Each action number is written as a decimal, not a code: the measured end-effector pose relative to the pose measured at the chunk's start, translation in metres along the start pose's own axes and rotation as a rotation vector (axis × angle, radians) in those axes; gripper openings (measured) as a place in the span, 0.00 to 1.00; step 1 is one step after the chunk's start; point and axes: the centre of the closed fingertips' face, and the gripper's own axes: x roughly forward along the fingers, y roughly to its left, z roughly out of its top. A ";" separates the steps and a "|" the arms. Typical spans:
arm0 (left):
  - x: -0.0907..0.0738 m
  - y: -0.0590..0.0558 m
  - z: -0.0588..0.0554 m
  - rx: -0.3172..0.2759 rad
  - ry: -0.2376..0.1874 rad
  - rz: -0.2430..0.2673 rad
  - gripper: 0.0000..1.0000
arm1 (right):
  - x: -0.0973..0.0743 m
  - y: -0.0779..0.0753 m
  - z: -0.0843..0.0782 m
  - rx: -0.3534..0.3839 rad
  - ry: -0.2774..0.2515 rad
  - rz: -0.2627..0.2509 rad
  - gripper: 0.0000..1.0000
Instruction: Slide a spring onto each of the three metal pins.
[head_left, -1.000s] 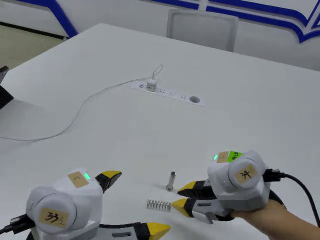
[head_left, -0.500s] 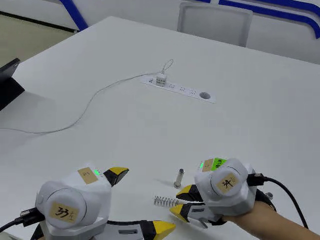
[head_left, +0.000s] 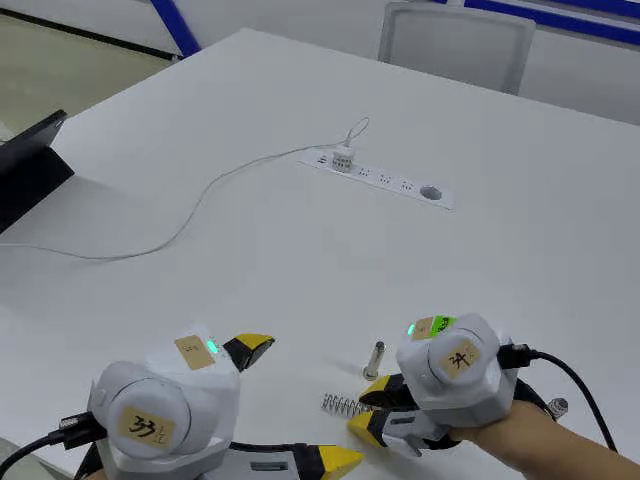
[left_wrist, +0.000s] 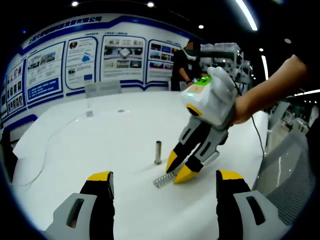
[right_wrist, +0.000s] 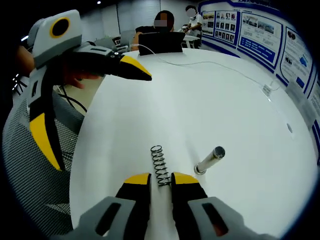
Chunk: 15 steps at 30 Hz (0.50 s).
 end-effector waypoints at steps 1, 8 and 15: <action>0.000 -0.001 0.000 0.000 0.002 -0.004 0.86 | -0.006 -0.002 0.000 -0.003 0.005 0.011 0.16; 0.001 -0.006 0.000 0.004 0.007 -0.025 0.84 | 0.000 0.004 -0.002 0.003 0.024 0.007 0.11; 0.003 -0.014 -0.001 0.023 0.015 -0.057 0.82 | -0.013 0.007 0.004 0.010 -0.006 0.007 0.11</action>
